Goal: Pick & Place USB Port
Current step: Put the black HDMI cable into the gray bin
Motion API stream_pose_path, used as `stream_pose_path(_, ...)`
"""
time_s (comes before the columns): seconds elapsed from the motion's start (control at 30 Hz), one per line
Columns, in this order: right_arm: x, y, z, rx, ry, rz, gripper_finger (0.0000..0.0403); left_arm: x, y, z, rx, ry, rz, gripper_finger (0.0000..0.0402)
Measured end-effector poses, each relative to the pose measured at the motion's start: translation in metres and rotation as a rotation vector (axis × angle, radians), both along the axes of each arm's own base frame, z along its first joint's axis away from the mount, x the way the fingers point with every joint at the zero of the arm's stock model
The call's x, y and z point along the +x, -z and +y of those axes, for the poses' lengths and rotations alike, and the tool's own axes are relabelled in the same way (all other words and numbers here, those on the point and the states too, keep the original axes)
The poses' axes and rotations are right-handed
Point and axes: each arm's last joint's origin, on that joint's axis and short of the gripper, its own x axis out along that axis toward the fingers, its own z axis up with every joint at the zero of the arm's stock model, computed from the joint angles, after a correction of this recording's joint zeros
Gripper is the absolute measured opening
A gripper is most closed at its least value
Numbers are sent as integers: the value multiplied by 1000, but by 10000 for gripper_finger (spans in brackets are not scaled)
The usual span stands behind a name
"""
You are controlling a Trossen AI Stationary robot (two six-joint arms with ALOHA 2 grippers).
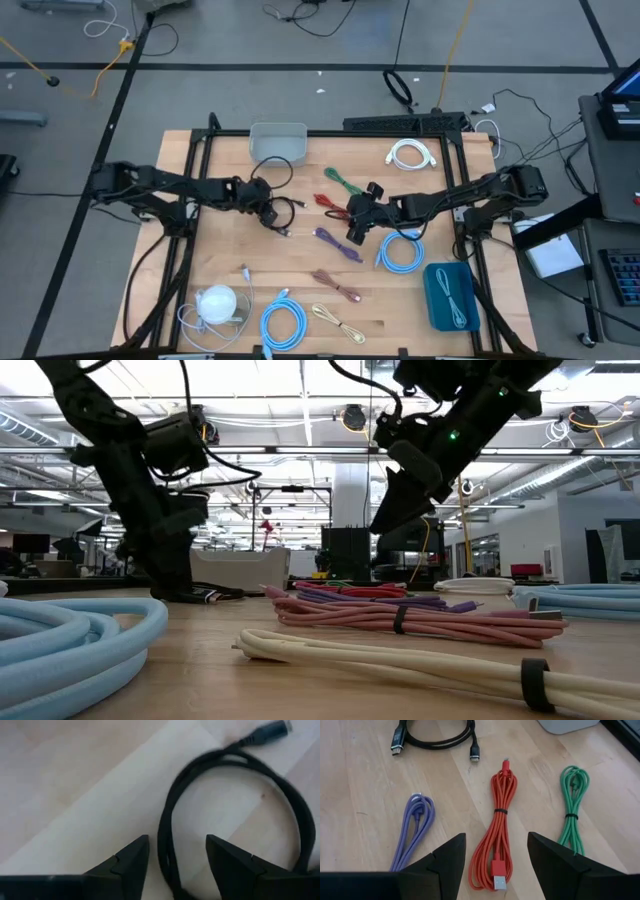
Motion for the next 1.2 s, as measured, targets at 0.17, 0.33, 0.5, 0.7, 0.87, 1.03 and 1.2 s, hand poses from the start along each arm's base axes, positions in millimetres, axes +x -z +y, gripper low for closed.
stream_pose_path(0.17,0,1,0,2,1,-11,206,-6,0,0,2,-21,36,39)
stream_pose_path(0.33,1,0,0,4,0,-26,205,-9,-24,-6,16,77,11,25)
stream_pose_path(0.5,2,-1,0,5,0,-37,206,-2,-81,-9,269,174,42,25)
stream_pose_path(0.7,2,-1,0,5,0,-42,205,11,-153,-9,777,163,50,25)
stream_pose_path(0.87,2,-1,4,5,-11,-42,205,21,-178,8,1032,193,169,24)
stream_pose_path(1.03,2,-1,6,5,-20,-42,205,16,-185,56,965,177,382,24)
stream_pose_path(1.2,3,-2,8,4,-23,-55,205,6,-191,103,868,184,558,24)
